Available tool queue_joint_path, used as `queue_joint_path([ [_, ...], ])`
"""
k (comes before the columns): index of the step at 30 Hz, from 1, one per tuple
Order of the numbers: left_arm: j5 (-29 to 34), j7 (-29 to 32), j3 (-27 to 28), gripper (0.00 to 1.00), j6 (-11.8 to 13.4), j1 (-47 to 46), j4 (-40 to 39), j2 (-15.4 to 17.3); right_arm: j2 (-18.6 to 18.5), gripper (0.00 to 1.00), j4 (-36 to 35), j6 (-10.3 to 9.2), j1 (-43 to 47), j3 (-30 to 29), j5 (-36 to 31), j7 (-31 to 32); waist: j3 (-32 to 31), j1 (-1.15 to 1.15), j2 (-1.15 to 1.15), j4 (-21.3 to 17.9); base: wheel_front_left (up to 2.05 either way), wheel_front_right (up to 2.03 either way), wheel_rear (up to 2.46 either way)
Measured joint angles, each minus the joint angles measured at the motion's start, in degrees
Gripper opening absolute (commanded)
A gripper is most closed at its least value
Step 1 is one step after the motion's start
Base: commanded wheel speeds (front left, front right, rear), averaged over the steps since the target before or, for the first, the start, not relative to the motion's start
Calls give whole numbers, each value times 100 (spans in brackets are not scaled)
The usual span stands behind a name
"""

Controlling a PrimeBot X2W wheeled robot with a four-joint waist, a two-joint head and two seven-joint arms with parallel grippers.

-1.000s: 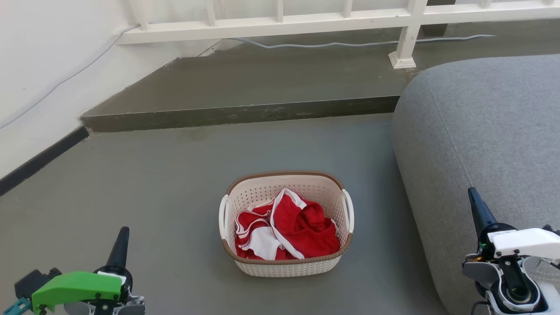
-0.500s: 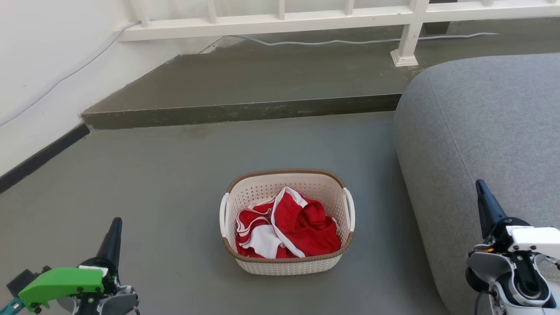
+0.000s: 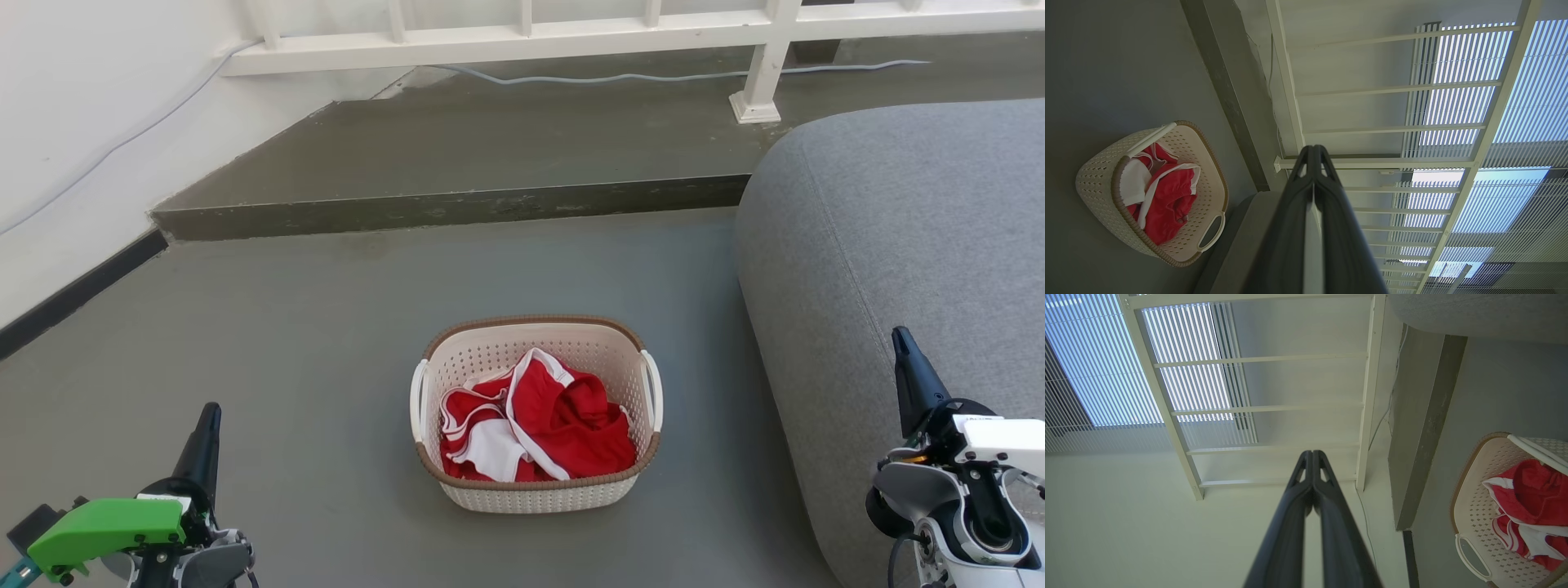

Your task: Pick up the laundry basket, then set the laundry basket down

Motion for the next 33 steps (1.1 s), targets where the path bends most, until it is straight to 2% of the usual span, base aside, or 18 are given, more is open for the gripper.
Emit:
queue_joint_path([
  [33,0,0,9,0,-1,-3,22,-4,3,0,32,1,-1,-11,0,1,-2,0,0,0,0,0,0],
])
